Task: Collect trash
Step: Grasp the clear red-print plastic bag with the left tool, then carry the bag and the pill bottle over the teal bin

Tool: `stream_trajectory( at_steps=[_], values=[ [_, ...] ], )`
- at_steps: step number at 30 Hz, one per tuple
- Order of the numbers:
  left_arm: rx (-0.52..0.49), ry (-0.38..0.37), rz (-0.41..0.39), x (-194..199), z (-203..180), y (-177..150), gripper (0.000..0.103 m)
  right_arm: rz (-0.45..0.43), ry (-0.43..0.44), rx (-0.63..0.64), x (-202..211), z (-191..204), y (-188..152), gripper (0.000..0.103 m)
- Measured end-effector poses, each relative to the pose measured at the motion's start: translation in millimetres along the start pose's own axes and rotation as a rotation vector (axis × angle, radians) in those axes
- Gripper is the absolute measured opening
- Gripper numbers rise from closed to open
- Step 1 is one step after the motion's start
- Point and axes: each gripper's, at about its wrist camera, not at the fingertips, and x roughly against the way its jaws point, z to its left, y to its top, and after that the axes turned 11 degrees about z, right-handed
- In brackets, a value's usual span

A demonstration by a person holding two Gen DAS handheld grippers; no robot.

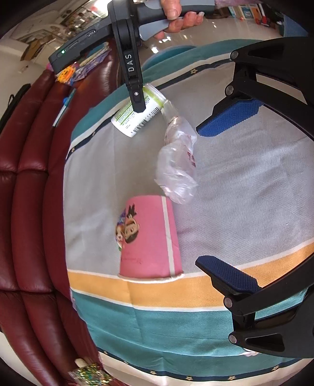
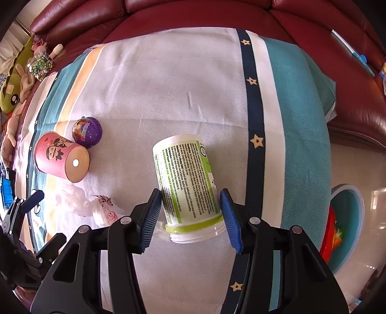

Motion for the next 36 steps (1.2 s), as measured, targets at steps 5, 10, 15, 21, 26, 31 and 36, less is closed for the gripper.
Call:
stream_trajectory(
  at_steps=[5, 10, 15, 21, 26, 31, 36],
  values=[
    [-0.215, 0.072, 0.003, -1.5, -42.1, 16.3, 0.099, 0.006, 0.031, -0.054, 3.7, -29.2, -20.1, 0.048],
    [-0.406, 0.100, 0.050, -21.5, -78.3, 20.4, 0.099, 0.007, 0.047, -0.094, 7.0, -53.9, -45.7, 0.048],
    [-0.477, 0.098, 0.133, -41.3, -90.5, 11.3, 0.099, 0.005, 0.078, -0.125, 8.7, -72.5, -74.3, 0.048],
    [-0.494, 0.096, 0.177, -41.9, -84.1, -12.6, 0.099, -0.023, 0.130, -0.135, 8.2, -75.3, -110.8, 0.048],
    [-0.465, 0.106, 0.196, -47.1, -75.3, -18.7, 0.098, -0.074, 0.170, -0.168, 7.7, -71.8, -139.3, 0.048],
    [-0.444, 0.042, 0.196, -46.5, -77.1, -18.7, 0.069, -0.127, 0.172, -0.184, 7.3, -69.5, -154.6, 0.048],
    [-0.438, -0.001, 0.212, -45.6, -82.7, -24.2, 0.050, -0.129, 0.167, -0.179, 8.2, -68.3, -155.8, 0.048]
  ],
)
